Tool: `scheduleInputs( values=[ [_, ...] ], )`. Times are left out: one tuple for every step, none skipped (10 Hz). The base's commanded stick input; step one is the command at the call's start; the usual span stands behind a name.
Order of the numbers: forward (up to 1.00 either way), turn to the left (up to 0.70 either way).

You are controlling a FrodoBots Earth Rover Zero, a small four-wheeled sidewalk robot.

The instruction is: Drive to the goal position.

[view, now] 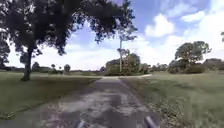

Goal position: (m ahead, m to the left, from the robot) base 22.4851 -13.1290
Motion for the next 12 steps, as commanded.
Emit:
scheduleInputs(
  values=[
    [0.69,0.19],
    [0.69,0.15],
    [0.69,0.10],
    [0.69,0.05],
    [0.69,0.03],
    [0.69,0.03],
    [0.69,0.03],
    [0.69,0.06],
    [0.69,0.13],
    [0.69,0.20],
    [0.69,0.27],
    [0.69,0.34]
  ],
)
